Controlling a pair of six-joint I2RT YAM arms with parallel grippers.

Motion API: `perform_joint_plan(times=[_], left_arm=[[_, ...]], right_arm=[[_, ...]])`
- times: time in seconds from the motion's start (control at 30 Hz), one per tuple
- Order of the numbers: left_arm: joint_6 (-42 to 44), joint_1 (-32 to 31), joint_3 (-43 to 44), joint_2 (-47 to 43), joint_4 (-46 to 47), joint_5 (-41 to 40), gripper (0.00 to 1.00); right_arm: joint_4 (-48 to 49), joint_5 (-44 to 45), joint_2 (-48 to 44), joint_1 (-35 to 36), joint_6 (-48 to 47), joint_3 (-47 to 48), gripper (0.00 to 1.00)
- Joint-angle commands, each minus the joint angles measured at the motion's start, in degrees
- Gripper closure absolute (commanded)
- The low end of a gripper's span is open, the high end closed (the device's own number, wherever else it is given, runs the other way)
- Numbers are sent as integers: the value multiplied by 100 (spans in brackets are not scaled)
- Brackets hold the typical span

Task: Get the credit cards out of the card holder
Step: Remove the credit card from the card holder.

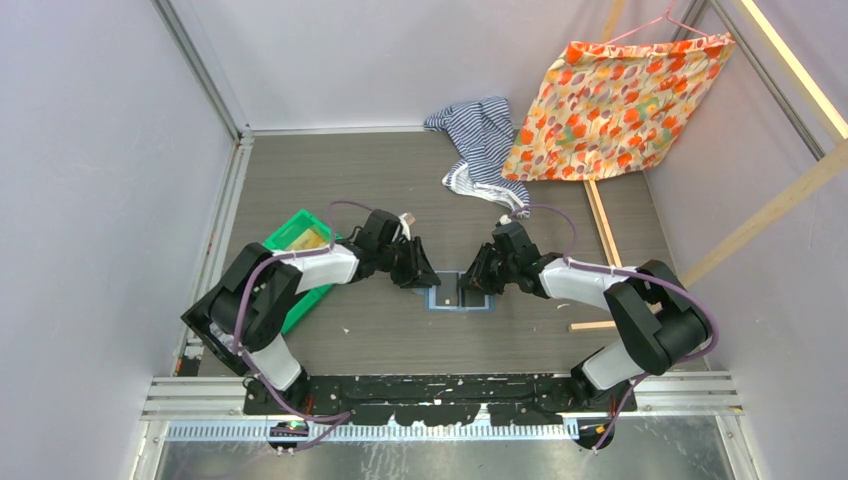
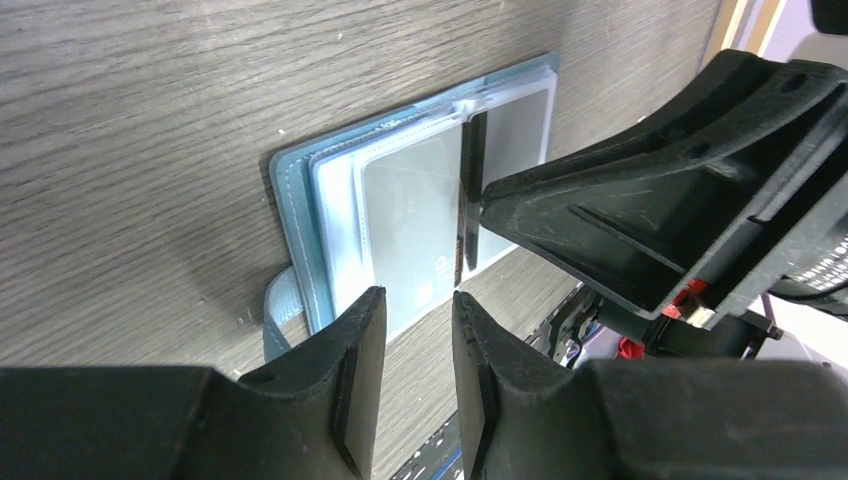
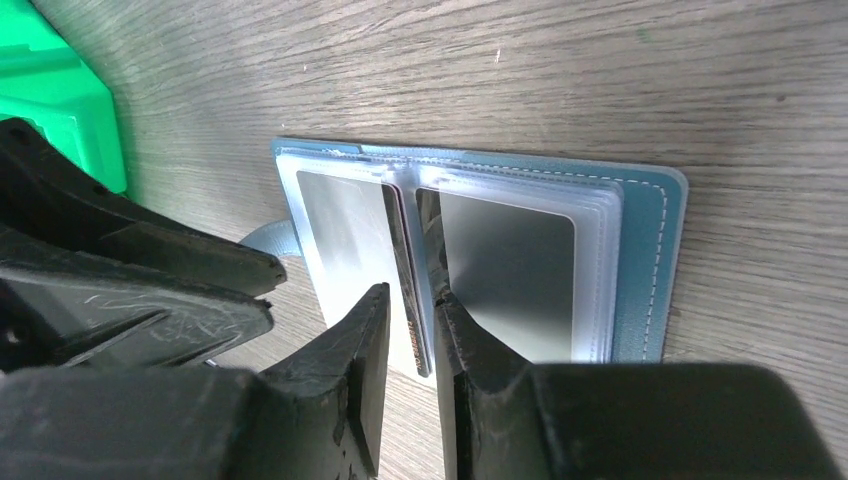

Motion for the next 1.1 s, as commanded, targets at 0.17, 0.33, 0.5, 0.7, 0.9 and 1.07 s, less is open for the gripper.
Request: perform_joint_plan(times=[0.17, 0.33, 0.5, 0.7, 0.9, 1.07], left_arm=[[-131, -85, 159, 468, 496, 248, 68], [-148, -121, 170, 618, 534, 233, 68], [-196, -156, 152, 688, 610, 242, 68], [-149, -269, 231, 633, 605, 257, 69], [-144, -351, 357, 833, 580, 294, 70], [-132, -358, 392, 957, 499, 219, 72]], right_arm=[[11, 108, -170, -32, -78, 16, 71], [3, 108, -192, -42, -85, 12, 71], [2, 99, -204, -55, -83, 12, 71], [2, 91, -230, -88, -79, -2, 71], [10, 74, -208, -121, -77, -2, 71], [-17, 81, -257, -219, -83, -48, 70]])
